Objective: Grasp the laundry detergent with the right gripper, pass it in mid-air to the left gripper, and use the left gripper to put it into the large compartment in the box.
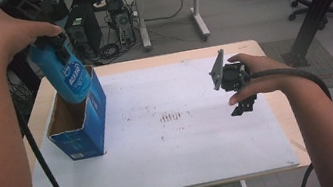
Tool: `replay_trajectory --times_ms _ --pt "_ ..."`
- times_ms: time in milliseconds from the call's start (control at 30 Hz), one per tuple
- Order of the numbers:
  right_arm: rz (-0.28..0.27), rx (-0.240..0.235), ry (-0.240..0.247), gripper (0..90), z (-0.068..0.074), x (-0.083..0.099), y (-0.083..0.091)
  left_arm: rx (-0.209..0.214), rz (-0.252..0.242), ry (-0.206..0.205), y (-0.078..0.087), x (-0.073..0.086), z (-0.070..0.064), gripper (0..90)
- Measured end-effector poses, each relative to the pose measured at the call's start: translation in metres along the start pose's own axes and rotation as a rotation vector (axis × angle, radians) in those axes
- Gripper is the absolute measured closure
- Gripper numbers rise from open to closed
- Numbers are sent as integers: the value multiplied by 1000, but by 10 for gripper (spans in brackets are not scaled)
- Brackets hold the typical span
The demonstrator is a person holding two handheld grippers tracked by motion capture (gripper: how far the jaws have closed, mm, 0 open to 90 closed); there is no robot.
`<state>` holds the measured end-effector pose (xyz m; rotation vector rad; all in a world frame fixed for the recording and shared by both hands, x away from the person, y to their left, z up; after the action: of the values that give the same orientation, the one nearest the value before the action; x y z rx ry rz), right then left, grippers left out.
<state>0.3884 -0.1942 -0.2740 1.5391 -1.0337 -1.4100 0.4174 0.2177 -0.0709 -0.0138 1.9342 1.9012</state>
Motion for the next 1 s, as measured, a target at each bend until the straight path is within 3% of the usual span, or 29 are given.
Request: replay_trajectory --times_ms 300,533,1000 --pt "4 -11 -11 35 0 4 -2 -39 30 108 4 4 29 387" --pt "8 -24 -11 35 0 3 -5 -53 45 165 -3 7 39 387" --pt "16 -36 -13 35 1 2 -4 -49 64 184 -25 14 42 386"
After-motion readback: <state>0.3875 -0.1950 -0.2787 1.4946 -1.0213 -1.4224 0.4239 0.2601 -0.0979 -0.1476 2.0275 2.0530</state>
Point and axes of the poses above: each handheld gripper's, and its own axes: y roughly backward along the jaws, x roughly out of its underside, z roughly to its left, the point moved 1 cm from there along -y, roughly forward along the jaws, and after that the axes turned 11 degrees about -z, right-handed, at the moved point
